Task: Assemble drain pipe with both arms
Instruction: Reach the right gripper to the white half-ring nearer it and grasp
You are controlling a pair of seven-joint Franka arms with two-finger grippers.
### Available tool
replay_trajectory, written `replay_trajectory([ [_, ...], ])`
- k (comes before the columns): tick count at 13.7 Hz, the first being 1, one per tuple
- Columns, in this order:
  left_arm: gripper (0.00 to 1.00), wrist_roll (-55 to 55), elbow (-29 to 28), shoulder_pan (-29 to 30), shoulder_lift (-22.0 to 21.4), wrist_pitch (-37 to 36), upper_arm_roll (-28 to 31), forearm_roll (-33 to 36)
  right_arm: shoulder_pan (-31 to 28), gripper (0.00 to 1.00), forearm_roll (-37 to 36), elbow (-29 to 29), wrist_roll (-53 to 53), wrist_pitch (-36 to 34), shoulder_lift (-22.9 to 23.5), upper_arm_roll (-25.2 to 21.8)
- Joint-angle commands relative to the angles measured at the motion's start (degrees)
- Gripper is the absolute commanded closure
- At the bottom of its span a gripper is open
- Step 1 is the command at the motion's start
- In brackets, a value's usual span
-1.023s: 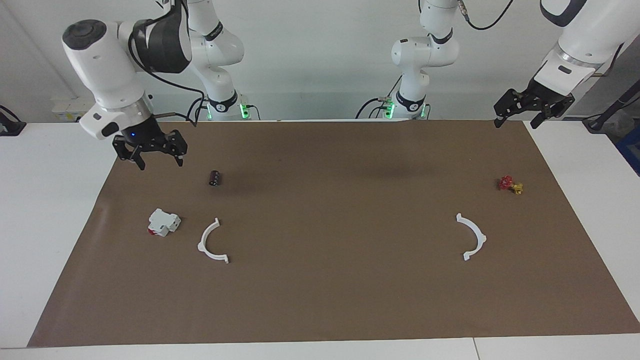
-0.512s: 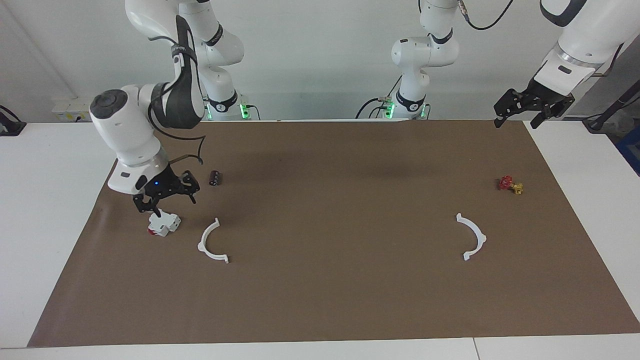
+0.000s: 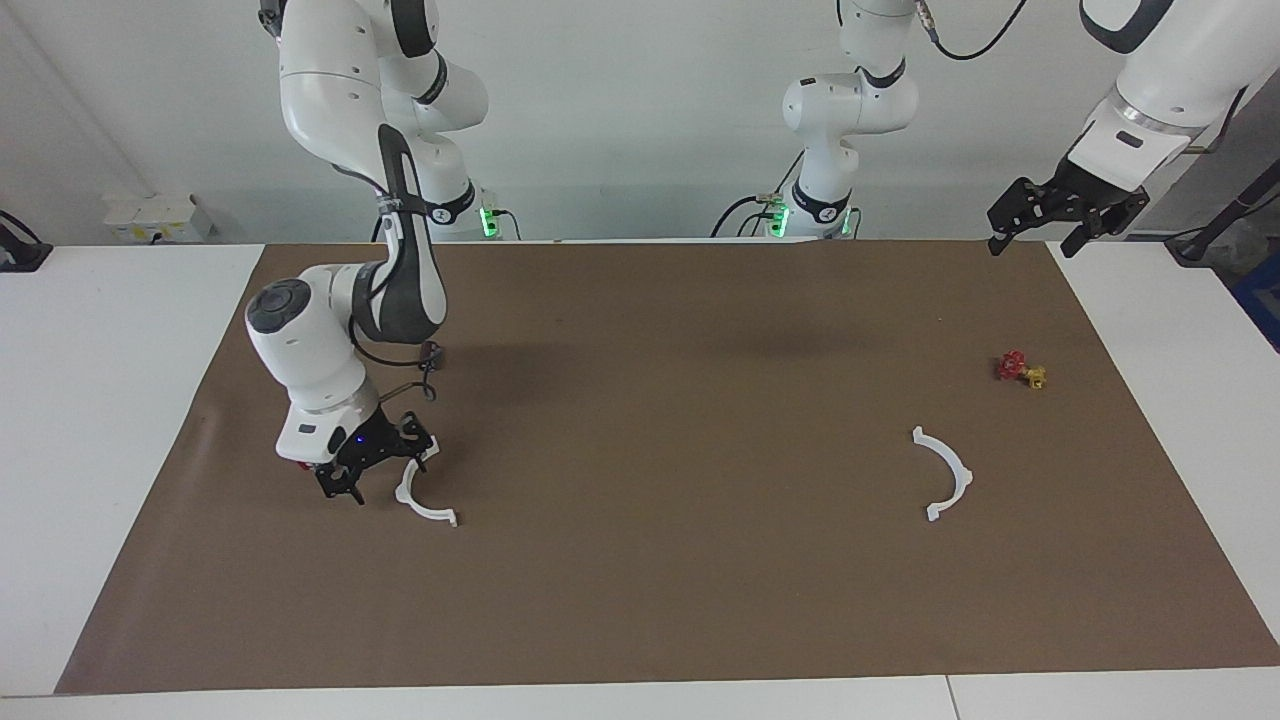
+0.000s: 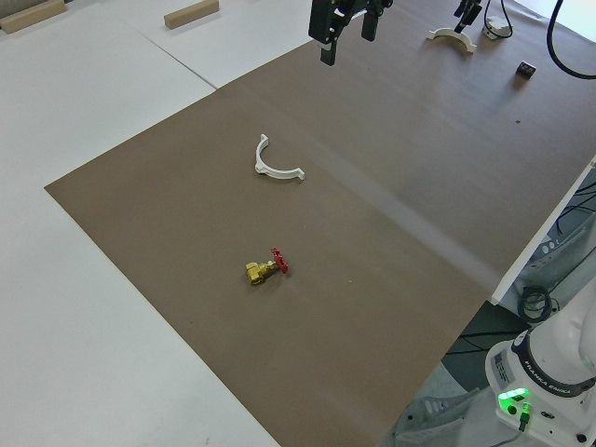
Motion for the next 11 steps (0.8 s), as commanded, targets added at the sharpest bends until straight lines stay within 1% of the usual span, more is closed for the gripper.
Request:
replay_trajectory([
  [1,0.00,0.35,-1.09,0.73,-1.17,-0.38,-0.50,-0.53,-0.17,0.11,1.74,1.37,-1.75,2.10,2.22,0.06],
  [2,0.00,0.35,-1.09,0.73,-1.17,-0.38,-0.50,-0.53,-0.25,0.14,1.74,1.28,-1.84,1.93,2.22,0.06],
  [4,0.00,0.35,-1.09,0.73,-1.17,-0.38,-0.50,-0.53,-0.95,0.17,1.65,0.93,-2.89,1.58,2.22,0.06],
  [6,0.00,0.35,-1.09,0.73,-1.17,-0.38,-0.50,-0.53,-0.96,0.28,1.65,0.32,-3.16,1.23,2.14,0.06],
  [7,0.00,0.35,-1.09,0.73,-1.17,-0.38,-0.50,-0.53,-0.87,0.43,1.74,0.23,-3.16,1.14,2.13,0.06],
  [8,0.00,0.35,-1.09,0.73,-1.26,-0.38,-0.50,-0.53,-0.87,0.90,1.66,0.23,-3.16,0.70,2.05,0.06],
  [9,0.00,0.35,-1.09,0.73,-1.17,-0.38,-0.50,-0.53,-0.78,1.00,1.74,0.31,-2.29,0.00,2.05,0.06],
  [11,0.00,0.35,-1.09,0.73,-1.17,-0.38,-0.50,-0.53,-1.04,1.00,1.74,1.27,-1.14,-1.58,1.87,0.06],
])
